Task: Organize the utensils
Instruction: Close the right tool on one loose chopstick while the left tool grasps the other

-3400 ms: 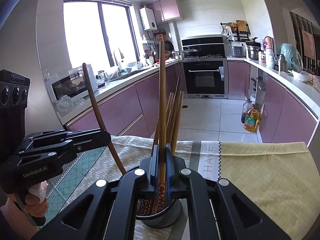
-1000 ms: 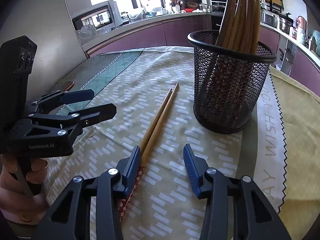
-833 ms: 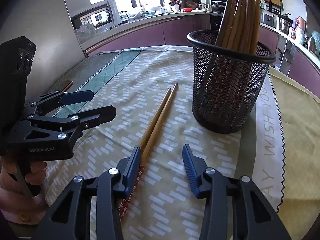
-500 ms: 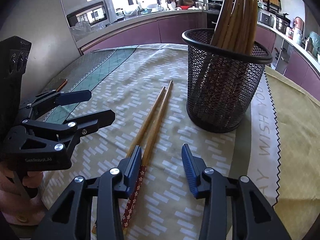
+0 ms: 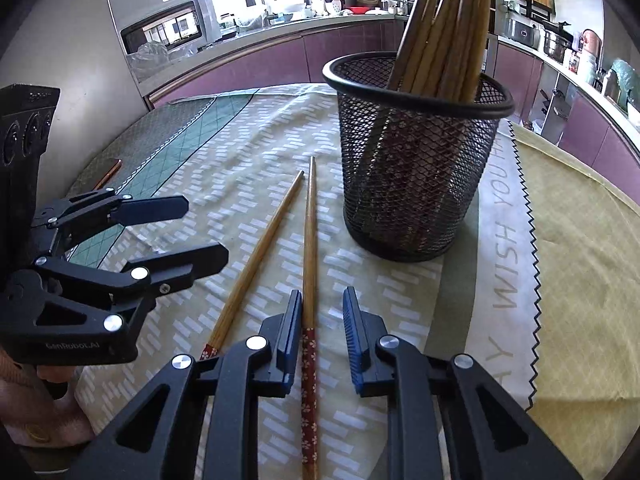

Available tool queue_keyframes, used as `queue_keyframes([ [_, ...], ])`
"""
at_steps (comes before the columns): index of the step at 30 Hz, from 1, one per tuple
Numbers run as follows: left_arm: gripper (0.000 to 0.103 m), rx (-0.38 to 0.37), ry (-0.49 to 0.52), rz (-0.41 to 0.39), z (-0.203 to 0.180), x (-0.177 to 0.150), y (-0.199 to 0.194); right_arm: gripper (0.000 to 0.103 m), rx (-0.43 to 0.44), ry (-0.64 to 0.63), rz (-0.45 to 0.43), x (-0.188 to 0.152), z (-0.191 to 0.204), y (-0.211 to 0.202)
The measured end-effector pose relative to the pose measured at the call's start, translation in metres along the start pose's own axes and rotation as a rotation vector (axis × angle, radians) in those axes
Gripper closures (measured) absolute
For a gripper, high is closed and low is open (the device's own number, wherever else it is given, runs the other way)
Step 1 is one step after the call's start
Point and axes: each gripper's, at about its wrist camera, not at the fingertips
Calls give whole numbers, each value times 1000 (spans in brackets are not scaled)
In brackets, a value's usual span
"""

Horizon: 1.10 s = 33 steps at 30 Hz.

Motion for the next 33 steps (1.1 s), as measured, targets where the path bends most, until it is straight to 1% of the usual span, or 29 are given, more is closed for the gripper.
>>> queue_keyframes([
  [1, 42, -8, 6, 7, -3, 1, 3, 85, 1, 1, 0, 0, -1, 0],
  [5, 53, -14, 14, 49, -10, 2, 17, 85, 3, 2, -1, 0, -2, 0],
  [7, 53, -13, 16, 52, -12, 3, 21, 85, 3, -1, -2, 1, 1, 2],
  [10, 59, -10, 15, 57, -14, 6, 24, 85, 5, -4, -3, 2, 1, 2],
  [18, 83, -4, -14, 69, -4, 9, 24, 82, 3, -27, -4, 4, 3, 4],
  [26, 87, -5, -21, 66, 1, 5, 23, 83, -3, -73, -4, 17, 14, 16],
  [30, 90, -4, -28, 60, 3, 4, 21, 91, 5, -62, -7, 21, 13, 18],
  [32, 91, -5, -37, 56, 5, 3, 19, 97, 17, -50, -8, 21, 12, 17],
  [33, 92, -4, -39, 54, 5, 3, 18, 97, 22, -42, -10, 20, 12, 17],
])
Point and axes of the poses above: each gripper's, at about its wrist camera, not at the fingertips, and y roughly the way its jaws point, z to its left, x to its top
